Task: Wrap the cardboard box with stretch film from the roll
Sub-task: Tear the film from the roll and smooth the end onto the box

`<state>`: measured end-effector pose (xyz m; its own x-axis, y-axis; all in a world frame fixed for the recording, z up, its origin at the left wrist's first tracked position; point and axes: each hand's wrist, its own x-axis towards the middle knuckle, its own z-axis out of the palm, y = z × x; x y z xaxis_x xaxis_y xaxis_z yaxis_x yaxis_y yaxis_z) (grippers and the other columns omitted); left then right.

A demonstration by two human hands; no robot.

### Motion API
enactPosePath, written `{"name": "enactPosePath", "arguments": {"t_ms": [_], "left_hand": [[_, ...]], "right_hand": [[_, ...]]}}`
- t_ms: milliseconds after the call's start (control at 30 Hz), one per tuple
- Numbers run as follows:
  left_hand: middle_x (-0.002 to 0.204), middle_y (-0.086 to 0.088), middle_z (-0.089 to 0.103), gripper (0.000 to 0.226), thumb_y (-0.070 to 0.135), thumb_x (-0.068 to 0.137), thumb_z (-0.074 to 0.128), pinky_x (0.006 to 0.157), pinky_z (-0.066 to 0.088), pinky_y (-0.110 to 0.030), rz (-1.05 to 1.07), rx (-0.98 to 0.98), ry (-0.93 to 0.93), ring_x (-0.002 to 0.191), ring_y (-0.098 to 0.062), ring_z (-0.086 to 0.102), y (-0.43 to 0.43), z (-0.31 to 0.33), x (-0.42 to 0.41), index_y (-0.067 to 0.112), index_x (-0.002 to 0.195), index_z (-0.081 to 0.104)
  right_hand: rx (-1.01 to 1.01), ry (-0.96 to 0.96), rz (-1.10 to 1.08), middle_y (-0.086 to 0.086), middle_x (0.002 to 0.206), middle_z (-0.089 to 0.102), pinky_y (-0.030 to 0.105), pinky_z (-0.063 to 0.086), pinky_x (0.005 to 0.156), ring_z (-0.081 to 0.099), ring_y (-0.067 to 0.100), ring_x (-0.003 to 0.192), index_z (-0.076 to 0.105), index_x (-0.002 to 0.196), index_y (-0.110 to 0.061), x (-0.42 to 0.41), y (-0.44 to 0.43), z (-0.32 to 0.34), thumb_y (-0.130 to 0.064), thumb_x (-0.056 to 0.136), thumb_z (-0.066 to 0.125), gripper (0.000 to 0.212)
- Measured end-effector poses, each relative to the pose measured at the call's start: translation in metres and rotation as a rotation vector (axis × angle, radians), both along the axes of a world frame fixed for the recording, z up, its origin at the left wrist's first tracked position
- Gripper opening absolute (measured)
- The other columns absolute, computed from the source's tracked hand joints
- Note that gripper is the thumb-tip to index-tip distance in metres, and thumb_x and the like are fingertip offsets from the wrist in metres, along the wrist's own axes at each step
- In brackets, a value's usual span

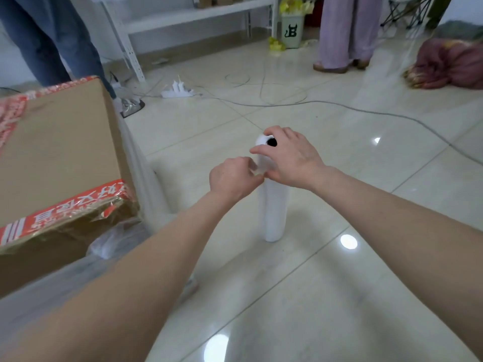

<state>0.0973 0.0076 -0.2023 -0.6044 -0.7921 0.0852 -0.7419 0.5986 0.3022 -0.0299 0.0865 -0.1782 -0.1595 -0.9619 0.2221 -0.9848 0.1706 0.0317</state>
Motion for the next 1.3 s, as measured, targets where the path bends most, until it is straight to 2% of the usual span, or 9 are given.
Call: {"name": "enactPosePath", "arguments": {"t_ms": [100, 167, 300, 467, 700, 1067, 1100, 1200, 1300], "left_hand": [[0.089, 0.003, 0.069, 0.019, 0.040, 0.085, 0.050, 0.063, 0.039, -0.026, 0.018, -0.048, 0.025, 0.088, -0.023, 0.064, 0.009, 0.000, -0.001, 0.028, 0.088, 0.065], [0.077, -0.001, 0.066, 0.026, 0.039, 0.090, 0.047, 0.054, 0.032, -0.026, 0.001, -0.150, 0.029, 0.077, -0.027, 0.063, 0.014, -0.002, -0.004, 0.023, 0.074, 0.059], [0.075, -0.003, 0.066, 0.029, 0.042, 0.090, 0.048, 0.055, 0.030, -0.028, 0.010, -0.256, 0.010, 0.073, -0.027, 0.061, 0.012, -0.001, -0.007, 0.021, 0.079, 0.065], [0.073, -0.001, 0.064, 0.040, 0.053, 0.090, 0.049, 0.055, 0.032, -0.026, -0.023, -0.229, 0.026, 0.072, -0.025, 0.059, 0.008, 0.008, 0.001, 0.019, 0.078, 0.068], [0.081, 0.004, 0.069, 0.021, 0.039, 0.089, 0.054, 0.060, 0.043, -0.028, -0.050, -0.116, 0.084, 0.080, -0.021, 0.062, 0.006, 0.013, 0.006, 0.026, 0.084, 0.069], [0.076, 0.006, 0.061, 0.014, 0.033, 0.088, 0.054, 0.060, 0.035, -0.025, 0.059, -0.053, 0.127, 0.076, -0.020, 0.058, 0.007, 0.012, 0.003, 0.029, 0.084, 0.068], [0.079, 0.006, 0.063, 0.015, 0.032, 0.088, 0.053, 0.061, 0.036, -0.026, 0.062, -0.031, 0.136, 0.078, -0.020, 0.059, 0.006, 0.011, 0.003, 0.029, 0.085, 0.068], [0.089, 0.005, 0.067, 0.015, 0.031, 0.088, 0.052, 0.064, 0.038, -0.026, 0.064, 0.030, 0.156, 0.085, -0.021, 0.061, 0.005, 0.009, 0.004, 0.028, 0.089, 0.067], [0.090, 0.004, 0.068, 0.017, 0.030, 0.090, 0.050, 0.065, 0.041, -0.027, 0.058, 0.043, 0.163, 0.087, -0.022, 0.061, 0.005, 0.008, 0.002, 0.026, 0.091, 0.066]], "right_hand": [[0.024, -0.010, 0.014, 0.001, 0.135, 0.037, 0.033, 0.029, 0.101, 0.036, 0.023, 0.123, 0.057, 0.121, -0.036, 0.004, 0.002, 0.005, -0.031, 0.088, 0.057, 0.032], [0.003, -0.014, 0.017, 0.001, 0.132, 0.040, 0.031, 0.028, 0.099, 0.037, 0.025, 0.121, 0.062, 0.114, -0.031, 0.005, 0.002, 0.005, -0.029, 0.091, 0.052, 0.025], [-0.051, 0.003, 0.023, 0.002, 0.129, 0.043, 0.029, 0.027, 0.097, 0.038, 0.024, 0.119, 0.064, 0.112, -0.022, 0.008, 0.001, 0.004, -0.025, 0.092, 0.050, 0.025], [-0.073, 0.037, 0.040, 0.003, 0.122, 0.045, 0.030, 0.029, 0.090, 0.040, 0.023, 0.115, 0.067, 0.103, -0.020, 0.010, 0.000, 0.007, -0.026, 0.092, 0.050, 0.021], [-0.060, 0.057, 0.082, 0.003, 0.121, 0.045, 0.030, 0.029, 0.092, 0.038, 0.023, 0.117, 0.070, 0.101, -0.021, 0.011, 0.003, 0.007, -0.028, 0.094, 0.049, 0.024], [-0.123, 0.037, 0.066, 0.003, 0.122, 0.044, 0.028, 0.028, 0.092, 0.038, 0.023, 0.116, 0.070, 0.099, -0.024, 0.010, 0.004, 0.005, -0.028, 0.088, 0.057, 0.018], [-0.106, -0.002, 0.034, 0.002, 0.127, 0.041, 0.028, 0.029, 0.095, 0.037, 0.022, 0.119, 0.066, 0.107, -0.028, 0.007, 0.004, 0.003, -0.028, 0.086, 0.060, 0.023], [0.014, -0.254, -0.089, -0.002, 0.149, 0.022, 0.036, 0.036, 0.101, 0.024, 0.021, 0.135, 0.038, 0.136, -0.039, 0.001, 0.002, 0.001, -0.028, 0.077, 0.068, 0.068], [0.002, -0.451, -0.211, -0.002, 0.156, 0.008, 0.039, 0.039, 0.102, 0.019, 0.023, 0.140, 0.027, 0.143, -0.042, -0.001, -0.009, 0.005, -0.026, 0.074, 0.069, 0.082]]}}
